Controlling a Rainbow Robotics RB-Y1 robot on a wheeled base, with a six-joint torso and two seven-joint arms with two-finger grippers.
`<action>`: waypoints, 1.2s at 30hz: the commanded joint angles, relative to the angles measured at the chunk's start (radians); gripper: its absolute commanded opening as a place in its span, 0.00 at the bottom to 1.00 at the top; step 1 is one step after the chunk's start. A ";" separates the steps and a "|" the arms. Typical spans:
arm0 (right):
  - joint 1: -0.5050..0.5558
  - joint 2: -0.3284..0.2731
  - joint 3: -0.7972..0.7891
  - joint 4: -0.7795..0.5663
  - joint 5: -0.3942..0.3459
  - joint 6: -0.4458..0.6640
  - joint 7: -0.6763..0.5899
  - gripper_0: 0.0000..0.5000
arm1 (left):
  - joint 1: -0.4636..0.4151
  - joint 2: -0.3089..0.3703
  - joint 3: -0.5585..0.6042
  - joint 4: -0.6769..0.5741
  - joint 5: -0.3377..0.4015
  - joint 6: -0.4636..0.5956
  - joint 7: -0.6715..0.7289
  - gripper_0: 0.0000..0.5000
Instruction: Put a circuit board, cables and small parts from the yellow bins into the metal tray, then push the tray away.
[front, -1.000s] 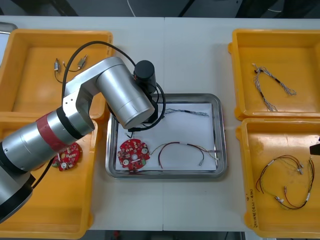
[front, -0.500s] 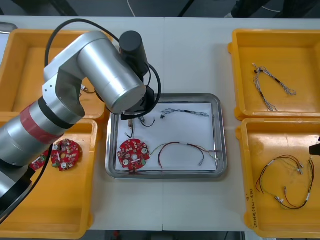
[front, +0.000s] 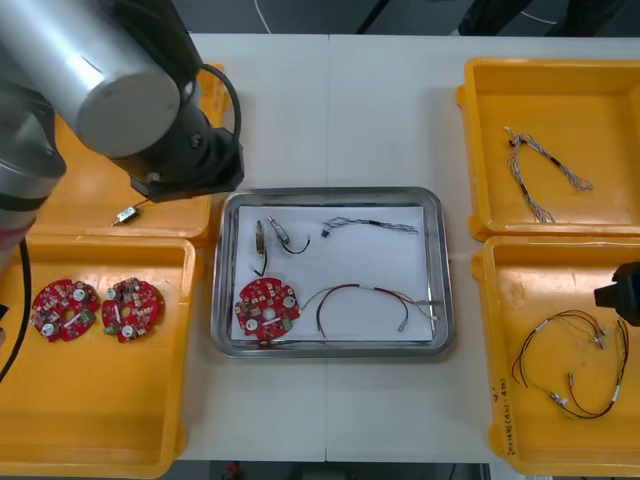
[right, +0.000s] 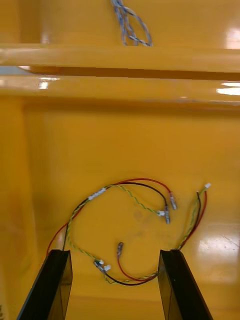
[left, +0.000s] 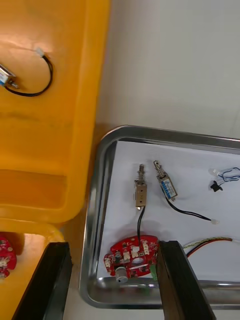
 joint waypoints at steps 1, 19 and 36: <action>-0.019 -0.032 0.090 -0.071 -0.026 0.003 -0.033 1.00 | -0.005 0.074 0.112 -0.037 0.057 0.013 -0.127 1.00; -0.246 -0.101 0.474 -0.094 -0.092 0.003 -0.033 1.00 | 0.207 0.224 0.358 -0.086 0.179 0.013 -0.357 1.00; -0.490 -0.113 0.939 -0.094 -0.008 0.000 -0.026 1.00 | 0.328 0.267 0.491 -0.097 0.213 0.013 -0.478 1.00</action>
